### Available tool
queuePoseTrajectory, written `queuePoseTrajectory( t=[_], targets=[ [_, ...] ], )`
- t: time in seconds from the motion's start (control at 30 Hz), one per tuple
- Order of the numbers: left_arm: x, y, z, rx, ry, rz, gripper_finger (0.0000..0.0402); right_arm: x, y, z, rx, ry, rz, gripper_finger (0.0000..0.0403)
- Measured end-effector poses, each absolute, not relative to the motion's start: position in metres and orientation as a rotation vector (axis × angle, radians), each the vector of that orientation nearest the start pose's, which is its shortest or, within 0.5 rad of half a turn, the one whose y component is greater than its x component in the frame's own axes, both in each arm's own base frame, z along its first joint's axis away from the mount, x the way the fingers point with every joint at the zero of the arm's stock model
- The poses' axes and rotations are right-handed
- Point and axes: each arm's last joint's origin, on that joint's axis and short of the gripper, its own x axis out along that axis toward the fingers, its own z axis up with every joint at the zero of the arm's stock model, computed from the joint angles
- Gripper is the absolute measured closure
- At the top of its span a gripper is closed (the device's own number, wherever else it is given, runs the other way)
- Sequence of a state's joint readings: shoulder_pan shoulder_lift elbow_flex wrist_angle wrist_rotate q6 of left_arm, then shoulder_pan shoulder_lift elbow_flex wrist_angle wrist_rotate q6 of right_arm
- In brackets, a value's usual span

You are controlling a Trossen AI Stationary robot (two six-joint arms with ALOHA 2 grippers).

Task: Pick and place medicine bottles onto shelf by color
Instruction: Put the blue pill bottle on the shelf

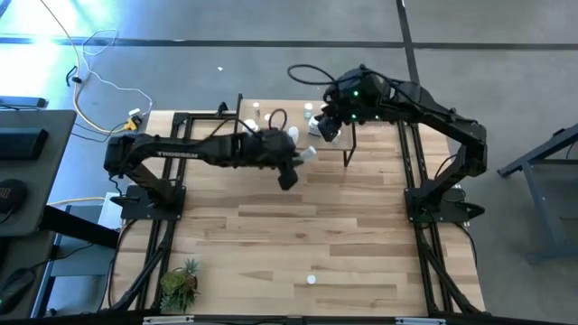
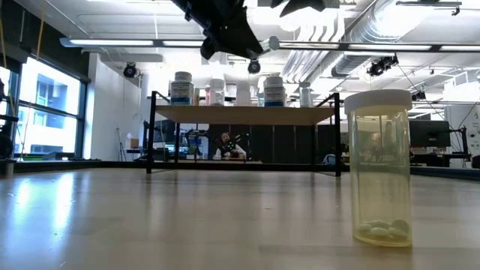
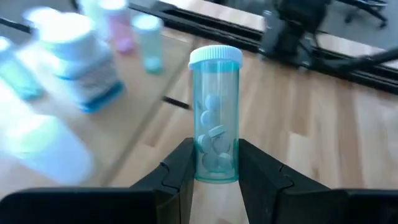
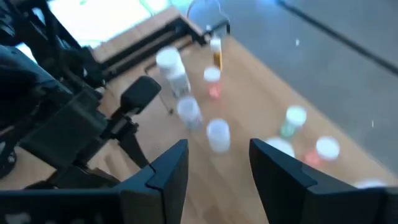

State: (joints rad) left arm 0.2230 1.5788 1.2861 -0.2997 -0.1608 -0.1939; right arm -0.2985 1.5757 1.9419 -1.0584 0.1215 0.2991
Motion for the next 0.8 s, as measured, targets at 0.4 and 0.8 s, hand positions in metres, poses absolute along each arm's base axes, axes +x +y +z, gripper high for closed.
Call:
queuePoseTrajectory(
  t=[0.4,0.8],
  targets=[
    [0.334,0.126,0.317,-0.220,0.401,0.549,0.0312,0.291,-0.119,0.468,0.234,0.421,-0.528,0.0242],
    [0.327,0.159,0.335,-0.145,0.201,0.681,0.0311,0.285,-0.148,0.483,0.088,0.286,-0.472,0.0231]
  ],
)
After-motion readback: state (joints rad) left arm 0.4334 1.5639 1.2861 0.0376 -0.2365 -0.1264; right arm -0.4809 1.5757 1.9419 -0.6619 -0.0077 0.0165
